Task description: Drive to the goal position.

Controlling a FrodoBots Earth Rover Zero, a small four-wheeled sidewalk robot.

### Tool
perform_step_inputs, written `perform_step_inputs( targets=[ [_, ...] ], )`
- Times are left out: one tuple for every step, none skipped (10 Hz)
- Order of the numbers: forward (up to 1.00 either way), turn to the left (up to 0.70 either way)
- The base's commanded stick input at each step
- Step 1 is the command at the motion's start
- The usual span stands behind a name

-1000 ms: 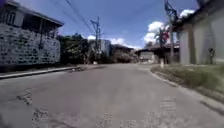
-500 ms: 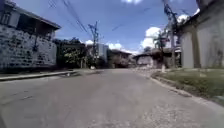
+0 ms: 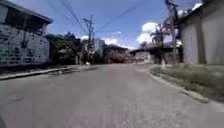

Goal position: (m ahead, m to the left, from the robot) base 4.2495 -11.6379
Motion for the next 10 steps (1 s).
perform_step_inputs(
  targets=[
    [1.00, -0.08],
    [1.00, -0.05],
    [1.00, 0.00],
    [1.00, -0.07],
    [1.00, -0.18],
    [1.00, -0.15],
    [1.00, -0.03],
    [1.00, 0.00],
    [1.00, -0.17],
    [1.00, -0.16]
  ],
)
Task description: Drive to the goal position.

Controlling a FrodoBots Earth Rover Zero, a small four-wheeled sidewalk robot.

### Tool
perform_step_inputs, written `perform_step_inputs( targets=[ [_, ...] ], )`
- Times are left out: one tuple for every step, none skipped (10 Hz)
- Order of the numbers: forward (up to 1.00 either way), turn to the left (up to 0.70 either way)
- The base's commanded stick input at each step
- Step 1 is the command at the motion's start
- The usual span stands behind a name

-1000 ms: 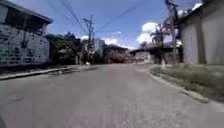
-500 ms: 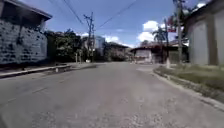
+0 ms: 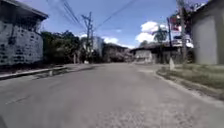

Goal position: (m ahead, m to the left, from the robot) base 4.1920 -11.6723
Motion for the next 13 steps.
perform_step_inputs(
  targets=[
    [1.00, -0.03],
    [1.00, 0.00],
    [1.00, -0.01],
    [1.00, 0.00],
    [1.00, 0.00],
    [1.00, -0.01],
    [1.00, -0.05],
    [1.00, -0.12],
    [1.00, -0.09],
    [1.00, -0.09],
    [1.00, -0.22],
    [1.00, -0.23],
    [1.00, -0.24]
  ],
)
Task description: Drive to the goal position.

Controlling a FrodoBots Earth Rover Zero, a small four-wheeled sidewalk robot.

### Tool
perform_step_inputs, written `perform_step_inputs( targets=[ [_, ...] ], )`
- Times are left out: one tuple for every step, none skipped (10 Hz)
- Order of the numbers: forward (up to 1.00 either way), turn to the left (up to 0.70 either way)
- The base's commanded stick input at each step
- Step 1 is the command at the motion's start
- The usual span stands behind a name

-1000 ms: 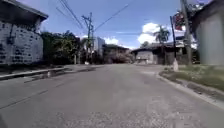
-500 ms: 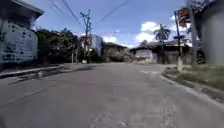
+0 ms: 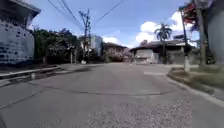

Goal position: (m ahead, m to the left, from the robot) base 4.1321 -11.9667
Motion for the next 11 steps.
perform_step_inputs(
  targets=[
    [1.00, -0.29],
    [1.00, -0.34],
    [1.00, -0.40],
    [1.00, -0.40],
    [1.00, -0.38],
    [1.00, -0.19],
    [1.00, -0.04],
    [1.00, -0.02],
    [1.00, -0.12],
    [1.00, -0.13],
    [1.00, -0.13]
  ],
)
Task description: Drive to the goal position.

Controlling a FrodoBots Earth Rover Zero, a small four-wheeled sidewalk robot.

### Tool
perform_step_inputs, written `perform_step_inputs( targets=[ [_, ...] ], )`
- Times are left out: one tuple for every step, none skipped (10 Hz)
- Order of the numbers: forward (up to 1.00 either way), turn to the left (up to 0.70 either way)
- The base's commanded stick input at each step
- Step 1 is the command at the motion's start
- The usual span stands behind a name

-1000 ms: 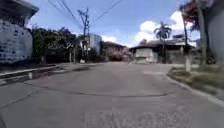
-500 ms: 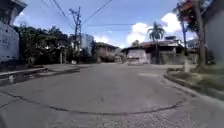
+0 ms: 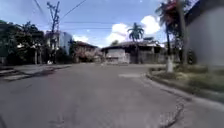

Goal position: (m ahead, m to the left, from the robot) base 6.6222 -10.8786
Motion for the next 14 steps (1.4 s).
perform_step_inputs(
  targets=[
    [1.00, -0.05],
    [1.00, 0.00],
    [1.00, 0.00],
    [1.00, 0.00],
    [1.00, 0.00],
    [1.00, 0.00],
    [1.00, 0.00],
    [1.00, 0.00],
    [1.00, 0.00],
    [1.00, 0.00],
    [1.00, 0.00],
    [1.00, -0.01],
    [1.00, -0.19],
    [1.00, -0.38]
  ],
)
